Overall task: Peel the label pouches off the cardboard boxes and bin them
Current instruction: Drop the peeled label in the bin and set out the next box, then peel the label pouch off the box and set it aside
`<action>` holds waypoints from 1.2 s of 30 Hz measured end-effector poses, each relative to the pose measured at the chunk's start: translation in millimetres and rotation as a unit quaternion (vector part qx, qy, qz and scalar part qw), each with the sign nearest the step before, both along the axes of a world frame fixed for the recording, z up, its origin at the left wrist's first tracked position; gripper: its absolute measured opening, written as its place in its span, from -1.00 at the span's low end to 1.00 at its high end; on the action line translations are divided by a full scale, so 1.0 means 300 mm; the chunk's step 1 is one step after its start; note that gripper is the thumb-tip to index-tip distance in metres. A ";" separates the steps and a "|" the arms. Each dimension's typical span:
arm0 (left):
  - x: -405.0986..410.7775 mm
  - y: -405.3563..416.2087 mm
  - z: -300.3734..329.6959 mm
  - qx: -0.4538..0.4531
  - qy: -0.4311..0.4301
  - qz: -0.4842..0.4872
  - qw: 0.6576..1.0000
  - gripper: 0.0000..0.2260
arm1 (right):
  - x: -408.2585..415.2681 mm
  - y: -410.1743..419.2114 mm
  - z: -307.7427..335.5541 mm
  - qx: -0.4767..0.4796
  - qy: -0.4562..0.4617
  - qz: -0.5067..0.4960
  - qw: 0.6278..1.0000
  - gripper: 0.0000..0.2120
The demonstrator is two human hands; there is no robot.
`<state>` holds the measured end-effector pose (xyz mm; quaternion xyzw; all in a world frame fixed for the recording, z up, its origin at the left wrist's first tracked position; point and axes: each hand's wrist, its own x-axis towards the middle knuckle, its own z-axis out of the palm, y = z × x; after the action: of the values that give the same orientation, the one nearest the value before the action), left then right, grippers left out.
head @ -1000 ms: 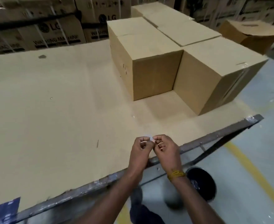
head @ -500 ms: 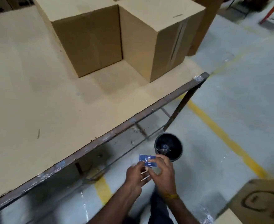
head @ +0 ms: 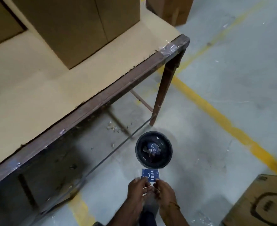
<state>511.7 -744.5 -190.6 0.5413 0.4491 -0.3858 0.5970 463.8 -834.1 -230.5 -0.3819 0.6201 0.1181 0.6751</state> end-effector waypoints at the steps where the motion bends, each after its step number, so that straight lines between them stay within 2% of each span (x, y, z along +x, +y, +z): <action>1: 0.024 -0.038 -0.068 0.000 0.003 0.002 1.000 -0.92 | 0.026 -0.039 -0.063 0.008 0.006 -0.009 1.000 -0.89; 6: 0.138 -0.188 -0.393 -0.004 0.012 0.010 1.000 -0.90 | 0.149 -0.185 -0.396 0.044 0.027 -0.016 0.999 -0.90; 10: 0.164 -0.212 -0.629 0.005 0.073 -0.014 0.997 -0.82 | 0.166 -0.251 -0.622 0.083 0.079 0.015 0.993 -0.88; 14: 0.115 -0.214 -0.743 0.041 0.066 -0.030 0.997 -0.83 | 0.123 -0.256 -0.745 0.086 0.126 0.063 0.986 -0.83; 16: 0.093 -0.222 -0.743 0.037 0.053 -0.027 0.998 -0.85 | 0.114 -0.240 -0.747 0.054 0.125 0.115 0.984 -0.84; 18: 0.078 -0.214 -0.712 0.040 0.039 -0.033 0.998 -0.84 | 0.103 -0.219 -0.725 -0.008 0.110 0.168 0.980 -0.82; 23: 0.086 -0.151 -0.526 0.056 -0.005 -0.070 0.996 -0.84 | 0.124 -0.173 -0.533 -0.095 0.072 0.212 0.970 -0.82; 30: 0.060 0.068 -0.096 0.078 -0.078 -0.065 0.992 -0.90 | 0.135 -0.003 -0.117 -0.113 -0.005 0.272 0.956 -0.86; 36: -0.123 0.375 0.283 0.054 -0.131 0.019 0.990 -0.85 | 0.009 0.291 0.257 -0.141 -0.074 0.392 0.906 -0.90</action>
<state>474.8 -631.9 -105.6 0.6096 0.3974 -0.2753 0.6283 466.6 -746.8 -153.3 -0.6932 0.3789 0.2556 0.5573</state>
